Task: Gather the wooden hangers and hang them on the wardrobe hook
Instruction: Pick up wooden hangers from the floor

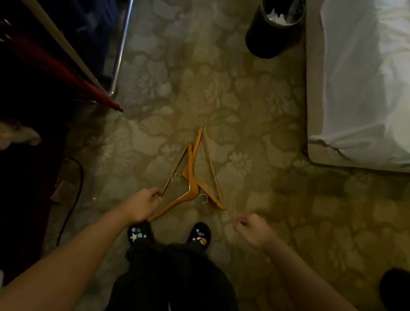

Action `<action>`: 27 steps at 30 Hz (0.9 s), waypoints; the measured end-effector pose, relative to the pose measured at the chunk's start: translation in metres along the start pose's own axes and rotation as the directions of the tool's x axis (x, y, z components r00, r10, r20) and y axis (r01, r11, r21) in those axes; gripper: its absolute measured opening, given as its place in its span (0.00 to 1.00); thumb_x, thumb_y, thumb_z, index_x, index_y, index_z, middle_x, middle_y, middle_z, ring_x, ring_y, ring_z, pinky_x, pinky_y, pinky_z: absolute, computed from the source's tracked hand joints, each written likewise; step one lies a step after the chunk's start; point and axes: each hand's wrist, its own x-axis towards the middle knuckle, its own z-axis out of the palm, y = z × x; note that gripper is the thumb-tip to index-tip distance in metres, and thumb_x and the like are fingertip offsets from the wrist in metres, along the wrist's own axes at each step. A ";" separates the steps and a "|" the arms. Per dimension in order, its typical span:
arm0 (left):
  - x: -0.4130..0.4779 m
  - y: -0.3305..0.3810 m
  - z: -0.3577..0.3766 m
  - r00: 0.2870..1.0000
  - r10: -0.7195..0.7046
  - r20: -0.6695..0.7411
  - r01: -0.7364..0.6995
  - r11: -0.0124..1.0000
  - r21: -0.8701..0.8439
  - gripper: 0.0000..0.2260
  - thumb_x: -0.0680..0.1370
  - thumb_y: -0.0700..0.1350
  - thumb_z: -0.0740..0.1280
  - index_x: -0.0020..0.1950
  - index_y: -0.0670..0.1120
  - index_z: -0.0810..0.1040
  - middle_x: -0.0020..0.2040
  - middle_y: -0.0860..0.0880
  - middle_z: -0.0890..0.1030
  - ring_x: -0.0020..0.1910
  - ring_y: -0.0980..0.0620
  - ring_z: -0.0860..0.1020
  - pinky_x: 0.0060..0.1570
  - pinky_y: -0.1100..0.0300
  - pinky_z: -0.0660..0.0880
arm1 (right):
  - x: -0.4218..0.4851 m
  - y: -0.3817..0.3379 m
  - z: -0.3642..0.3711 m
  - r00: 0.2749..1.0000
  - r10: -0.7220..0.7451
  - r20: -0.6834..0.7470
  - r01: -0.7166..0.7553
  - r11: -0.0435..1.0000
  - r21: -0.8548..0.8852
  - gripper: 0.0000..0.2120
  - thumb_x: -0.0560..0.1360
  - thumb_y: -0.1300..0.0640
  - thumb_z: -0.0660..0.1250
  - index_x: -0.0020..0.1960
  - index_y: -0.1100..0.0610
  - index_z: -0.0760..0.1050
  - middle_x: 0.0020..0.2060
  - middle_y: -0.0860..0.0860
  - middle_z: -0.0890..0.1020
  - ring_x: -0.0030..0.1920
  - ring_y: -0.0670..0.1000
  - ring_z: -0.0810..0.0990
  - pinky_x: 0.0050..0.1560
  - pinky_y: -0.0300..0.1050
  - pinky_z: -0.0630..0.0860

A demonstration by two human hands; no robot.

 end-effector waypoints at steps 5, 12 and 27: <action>0.077 -0.020 0.018 1.000 0.011 0.002 -0.011 1.000 0.007 0.18 0.80 0.45 0.59 0.69 0.43 0.67 0.66 0.41 0.72 0.64 0.44 0.72 0.63 0.52 0.70 | 0.091 -0.001 0.022 1.000 -0.012 -0.018 0.012 1.000 0.020 0.08 0.78 0.59 0.58 0.52 0.57 0.76 0.40 0.49 0.76 0.39 0.44 0.73 0.37 0.33 0.67; 0.181 -0.097 0.085 0.998 -0.031 0.048 0.031 1.000 0.000 0.22 0.79 0.47 0.60 0.73 0.46 0.61 0.69 0.44 0.69 0.64 0.46 0.72 0.62 0.54 0.71 | 0.228 0.027 0.094 0.999 -0.008 -0.031 0.009 1.000 0.024 0.06 0.77 0.56 0.61 0.41 0.52 0.73 0.38 0.48 0.76 0.42 0.49 0.76 0.45 0.43 0.72; 0.367 -0.205 0.192 0.996 -0.082 0.028 0.080 0.995 0.051 0.26 0.79 0.50 0.59 0.75 0.49 0.56 0.75 0.47 0.61 0.74 0.46 0.59 0.72 0.48 0.61 | 0.465 0.090 0.193 0.976 0.167 -0.141 -0.172 0.985 -0.024 0.22 0.74 0.54 0.66 0.67 0.53 0.66 0.61 0.53 0.75 0.60 0.53 0.76 0.60 0.53 0.75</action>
